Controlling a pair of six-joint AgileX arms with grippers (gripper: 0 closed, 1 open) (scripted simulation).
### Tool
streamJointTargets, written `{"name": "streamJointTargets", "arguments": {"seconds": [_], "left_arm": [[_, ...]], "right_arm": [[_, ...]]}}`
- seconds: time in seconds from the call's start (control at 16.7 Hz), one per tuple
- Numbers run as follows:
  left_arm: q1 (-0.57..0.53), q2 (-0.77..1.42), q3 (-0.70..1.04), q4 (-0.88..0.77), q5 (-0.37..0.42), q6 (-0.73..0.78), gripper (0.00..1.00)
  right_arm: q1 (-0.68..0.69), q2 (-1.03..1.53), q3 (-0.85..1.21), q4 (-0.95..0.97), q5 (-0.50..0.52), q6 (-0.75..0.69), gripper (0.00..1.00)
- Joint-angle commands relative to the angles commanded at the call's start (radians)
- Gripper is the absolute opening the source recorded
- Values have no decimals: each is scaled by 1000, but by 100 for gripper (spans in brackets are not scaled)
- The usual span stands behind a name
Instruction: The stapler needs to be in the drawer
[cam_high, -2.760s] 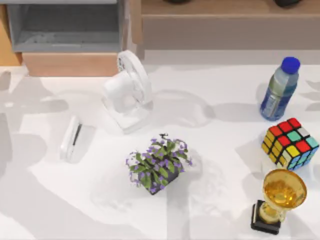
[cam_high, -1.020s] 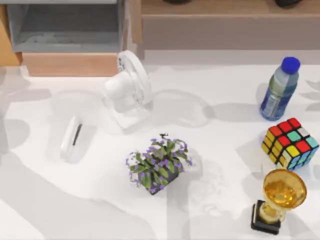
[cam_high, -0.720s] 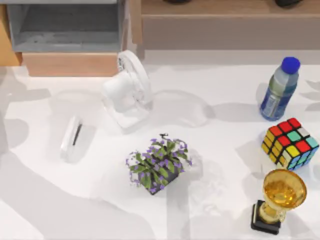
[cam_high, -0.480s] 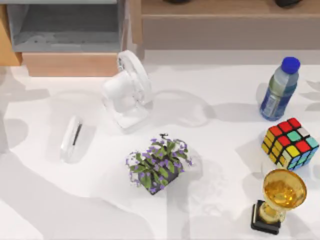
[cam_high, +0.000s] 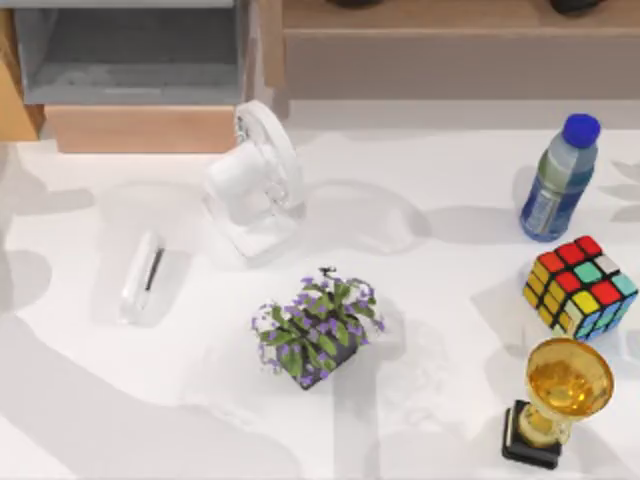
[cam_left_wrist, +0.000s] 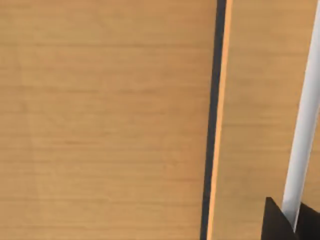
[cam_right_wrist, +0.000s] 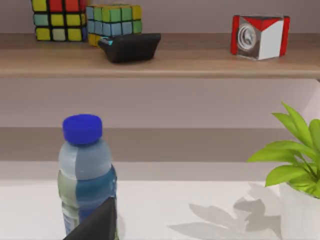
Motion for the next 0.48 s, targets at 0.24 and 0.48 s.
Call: {"name": "streamJointTargets", "arguments": {"seconds": [0.24, 0.48], "left_arm": [[34, -60, -149, 70, 36, 0, 0], [52, -91, -210, 109, 53, 2, 0]], "right_arm": [[0, 0, 0, 0, 0, 0, 100], [0, 0, 0, 0, 0, 0, 100]]}}
